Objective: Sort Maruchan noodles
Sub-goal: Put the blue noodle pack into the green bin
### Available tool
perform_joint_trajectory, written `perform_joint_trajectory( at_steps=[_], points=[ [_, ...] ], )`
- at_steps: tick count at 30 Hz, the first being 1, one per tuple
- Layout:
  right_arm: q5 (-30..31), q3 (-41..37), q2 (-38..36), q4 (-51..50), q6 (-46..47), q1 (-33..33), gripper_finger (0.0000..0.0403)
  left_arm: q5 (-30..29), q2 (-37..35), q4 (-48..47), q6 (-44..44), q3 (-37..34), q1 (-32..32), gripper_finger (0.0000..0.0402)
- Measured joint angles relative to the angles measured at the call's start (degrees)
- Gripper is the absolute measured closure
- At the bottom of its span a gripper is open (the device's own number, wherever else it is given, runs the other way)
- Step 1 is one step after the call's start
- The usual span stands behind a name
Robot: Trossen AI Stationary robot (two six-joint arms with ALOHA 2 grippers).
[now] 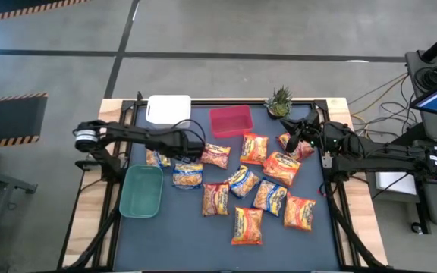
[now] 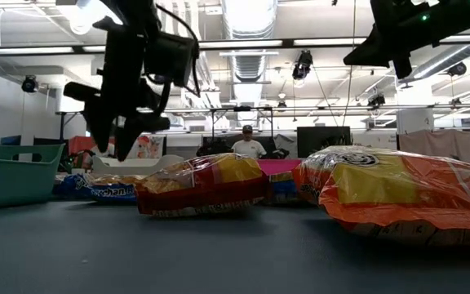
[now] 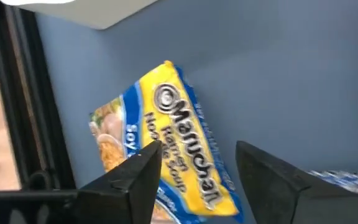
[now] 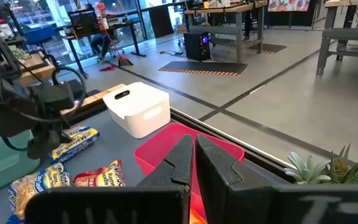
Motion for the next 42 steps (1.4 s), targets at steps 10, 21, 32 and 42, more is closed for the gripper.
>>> perform_joint_trajectory(
  at_steps=[10,21,32,42],
  points=[
    [0.0,0.0,0.0,0.0,-1.3,0.0,0.0394,-4.65,4.04,2.97,-2.95,-1.28,0.0,0.0218],
    [0.02,0.0,0.0,0.0,-1.37,-0.02,0.0394,-6.56,11.32,1.9,-5.04,-1.31,0.0,0.0222],
    [0.04,0.0,0.0,0.0,-2.32,-0.02,0.0394,-7.54,16.39,1.56,-5.41,-0.78,0.0,0.0248],
    [0.09,-0.02,0.0,0.07,-3.11,-0.02,0.0394,-8.11,16.07,1.83,-5.31,-0.02,-0.09,0.0373]
  ],
)
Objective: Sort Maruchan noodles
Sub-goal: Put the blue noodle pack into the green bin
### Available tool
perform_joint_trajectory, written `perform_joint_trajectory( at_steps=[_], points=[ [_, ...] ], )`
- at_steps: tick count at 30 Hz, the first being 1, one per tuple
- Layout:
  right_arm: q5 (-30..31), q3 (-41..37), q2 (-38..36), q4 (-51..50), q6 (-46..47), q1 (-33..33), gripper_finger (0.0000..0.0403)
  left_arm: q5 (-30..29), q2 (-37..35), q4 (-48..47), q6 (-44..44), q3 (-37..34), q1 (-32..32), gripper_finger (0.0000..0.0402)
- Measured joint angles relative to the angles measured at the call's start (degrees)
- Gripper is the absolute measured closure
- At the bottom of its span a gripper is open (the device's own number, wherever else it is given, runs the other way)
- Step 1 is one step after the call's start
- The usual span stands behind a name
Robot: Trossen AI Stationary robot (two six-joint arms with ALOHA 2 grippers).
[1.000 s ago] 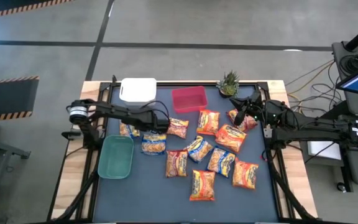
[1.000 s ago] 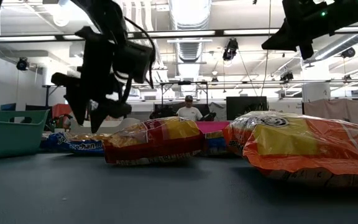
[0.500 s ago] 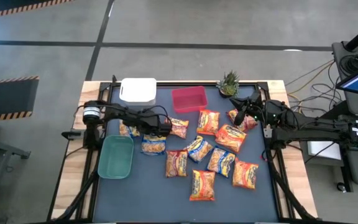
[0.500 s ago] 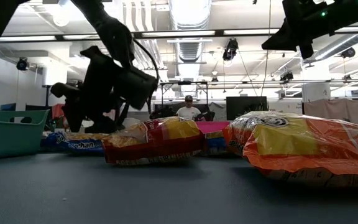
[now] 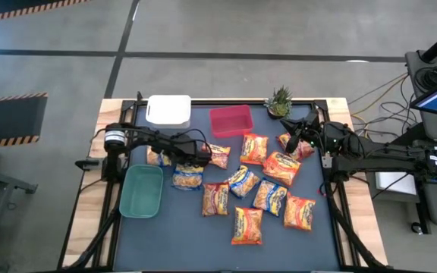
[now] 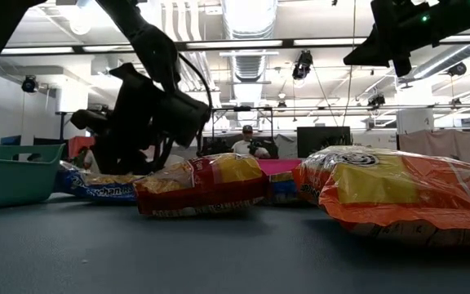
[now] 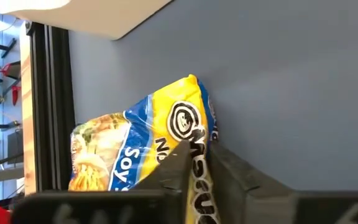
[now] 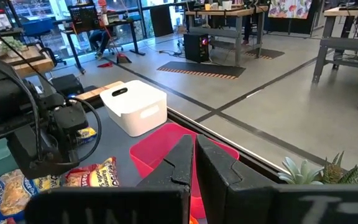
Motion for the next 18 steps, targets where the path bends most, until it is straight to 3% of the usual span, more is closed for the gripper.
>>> perform_joint_trajectory(
  at_steps=[2,8,18],
  points=[
    [0.0,0.0,0.0,0.11,-0.28,0.0,0.0394,0.05,-0.18,0.16,0.02,0.11,-0.21,0.0393],
    [0.0,0.0,0.0,0.65,-0.46,0.0,0.0394,-0.38,-0.78,-2.05,2.58,4.65,-2.11,0.04],
    [0.0,0.0,0.0,0.85,-0.58,0.0,0.0394,-1.16,-5.78,3.78,22.91,15.48,-6.03,0.0401]
  ],
)
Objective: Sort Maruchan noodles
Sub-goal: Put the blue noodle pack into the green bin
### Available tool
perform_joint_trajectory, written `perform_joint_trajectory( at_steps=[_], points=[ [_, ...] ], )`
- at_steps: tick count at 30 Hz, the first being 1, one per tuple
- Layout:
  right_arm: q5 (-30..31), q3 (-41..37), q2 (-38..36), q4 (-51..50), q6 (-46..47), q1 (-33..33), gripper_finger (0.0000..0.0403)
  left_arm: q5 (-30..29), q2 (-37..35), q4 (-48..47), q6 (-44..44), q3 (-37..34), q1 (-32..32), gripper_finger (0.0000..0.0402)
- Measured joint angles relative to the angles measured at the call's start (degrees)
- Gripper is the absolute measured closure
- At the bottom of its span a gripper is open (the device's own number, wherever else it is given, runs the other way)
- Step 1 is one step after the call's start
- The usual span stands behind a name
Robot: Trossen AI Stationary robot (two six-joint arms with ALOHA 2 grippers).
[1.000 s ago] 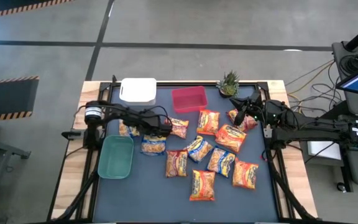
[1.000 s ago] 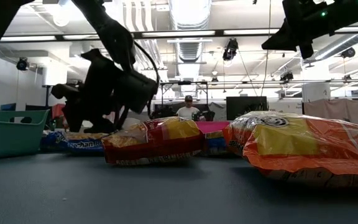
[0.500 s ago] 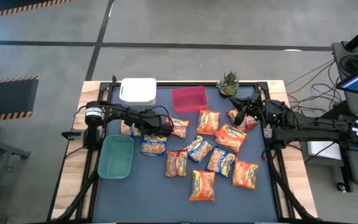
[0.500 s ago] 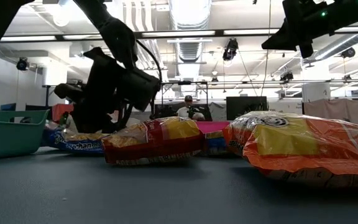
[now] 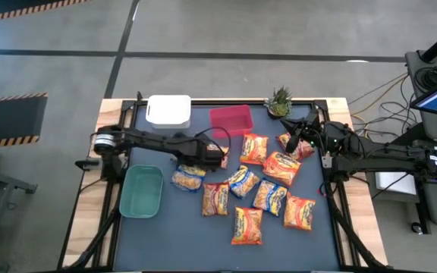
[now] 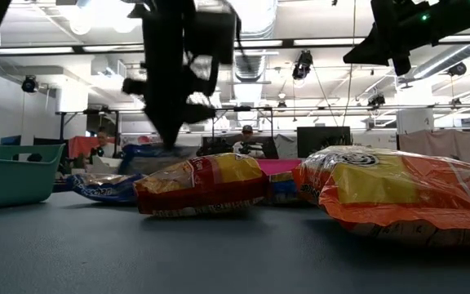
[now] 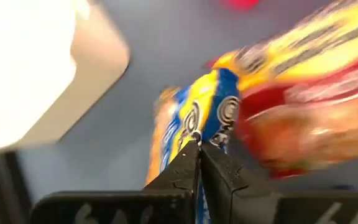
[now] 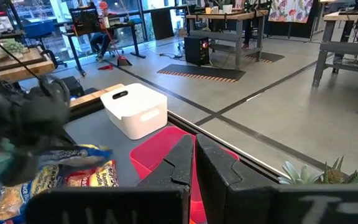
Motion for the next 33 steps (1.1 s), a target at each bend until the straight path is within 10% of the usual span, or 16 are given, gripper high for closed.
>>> perform_joint_trajectory(
  at_steps=[17,33],
  points=[
    [-0.02,0.0,0.0,0.31,-0.8,0.0,0.0394,13.19,-12.92,20.67,22.42,-9.51,-1.14,0.0388],
    [-0.01,-0.02,0.0,0.76,-1.01,0.0,0.0394,1.86,-7.46,14.53,25.84,-10.27,-7.92,0.0128]
  ],
)
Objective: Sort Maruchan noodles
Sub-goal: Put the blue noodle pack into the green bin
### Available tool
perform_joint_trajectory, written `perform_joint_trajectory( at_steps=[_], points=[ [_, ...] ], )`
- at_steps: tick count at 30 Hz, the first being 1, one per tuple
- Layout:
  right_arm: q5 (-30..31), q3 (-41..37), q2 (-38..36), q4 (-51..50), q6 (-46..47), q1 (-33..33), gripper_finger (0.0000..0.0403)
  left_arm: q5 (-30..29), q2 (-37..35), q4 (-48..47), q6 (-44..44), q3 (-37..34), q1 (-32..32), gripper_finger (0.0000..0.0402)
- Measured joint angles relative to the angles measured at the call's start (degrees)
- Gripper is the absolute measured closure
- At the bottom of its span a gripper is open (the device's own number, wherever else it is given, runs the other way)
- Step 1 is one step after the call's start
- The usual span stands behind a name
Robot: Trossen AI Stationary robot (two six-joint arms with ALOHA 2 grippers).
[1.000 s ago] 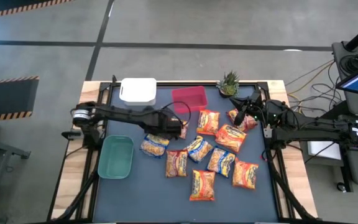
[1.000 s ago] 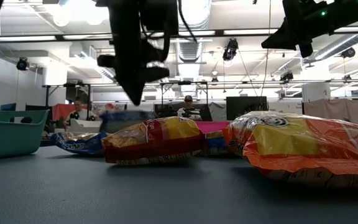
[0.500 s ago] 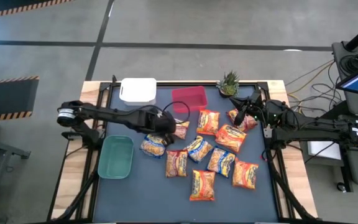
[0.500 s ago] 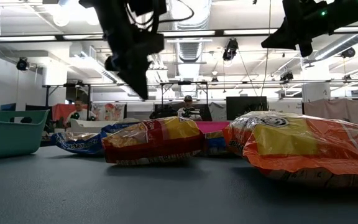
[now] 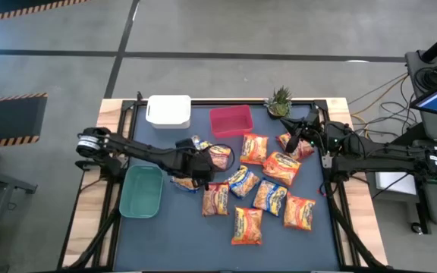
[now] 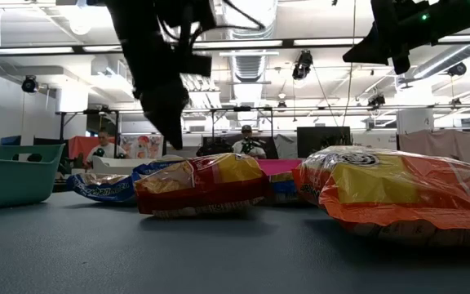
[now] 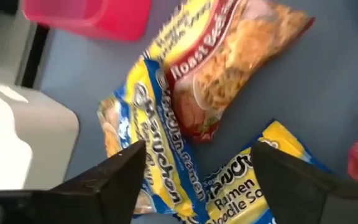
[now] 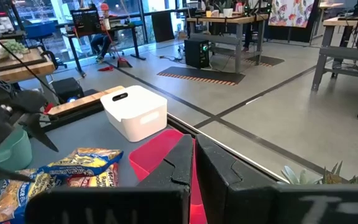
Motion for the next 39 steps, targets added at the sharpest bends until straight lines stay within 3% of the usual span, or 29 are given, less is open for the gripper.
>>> perform_joint_trajectory(
  at_steps=[13,29,34,39],
  points=[
    [-0.01,0.0,0.0,0.08,0.28,0.0,0.0394,-6.61,7.21,-3.09,-3.74,-0.43,1.74,0.0136],
    [-0.01,0.0,0.0,0.12,-0.07,0.0,0.0394,-6.4,8.68,1.75,-5.75,-4.99,3.5,0.0174],
    [-0.01,0.0,0.0,0.31,-0.37,0.0,0.0394,-6.62,8.63,1.79,-6.82,-5.89,3.76,0.0229],
    [-0.01,0.0,0.0,0.41,-0.5,0.0,0.0394,-6.81,8.55,1.73,-7.15,-5.94,3.89,0.0339]
  ],
)
